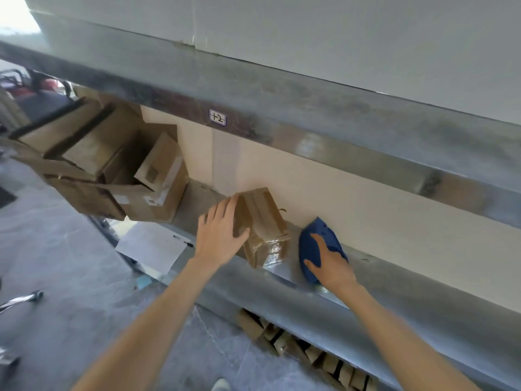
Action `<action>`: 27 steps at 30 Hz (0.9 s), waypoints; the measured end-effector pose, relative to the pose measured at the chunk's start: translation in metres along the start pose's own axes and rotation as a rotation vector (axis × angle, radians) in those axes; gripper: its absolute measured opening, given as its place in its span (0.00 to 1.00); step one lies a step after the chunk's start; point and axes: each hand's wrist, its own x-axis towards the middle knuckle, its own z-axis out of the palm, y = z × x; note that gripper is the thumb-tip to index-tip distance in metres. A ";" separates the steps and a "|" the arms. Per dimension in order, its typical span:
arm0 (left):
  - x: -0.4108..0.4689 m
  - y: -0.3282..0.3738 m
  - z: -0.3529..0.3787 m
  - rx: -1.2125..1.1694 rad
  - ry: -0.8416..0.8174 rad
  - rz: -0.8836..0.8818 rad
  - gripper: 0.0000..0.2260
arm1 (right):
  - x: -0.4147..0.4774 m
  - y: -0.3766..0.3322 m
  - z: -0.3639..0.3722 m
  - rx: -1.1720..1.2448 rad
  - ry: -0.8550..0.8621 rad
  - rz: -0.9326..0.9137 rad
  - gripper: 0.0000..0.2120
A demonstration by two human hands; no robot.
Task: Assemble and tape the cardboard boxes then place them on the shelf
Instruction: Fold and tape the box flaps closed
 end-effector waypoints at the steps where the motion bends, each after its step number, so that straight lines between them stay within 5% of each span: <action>1: -0.004 0.000 -0.001 0.010 -0.012 0.001 0.36 | 0.002 0.001 0.002 0.041 -0.016 0.000 0.35; 18: -0.014 -0.006 -0.004 0.040 -0.071 0.052 0.32 | 0.030 -0.003 -0.019 0.423 -0.131 0.130 0.42; 23: -0.014 -0.010 -0.009 0.011 -0.046 0.074 0.30 | 0.019 0.000 -0.025 0.585 -0.014 0.204 0.37; 27: -0.011 -0.008 -0.014 -0.056 -0.047 0.088 0.27 | 0.002 -0.001 -0.039 0.326 0.187 0.071 0.29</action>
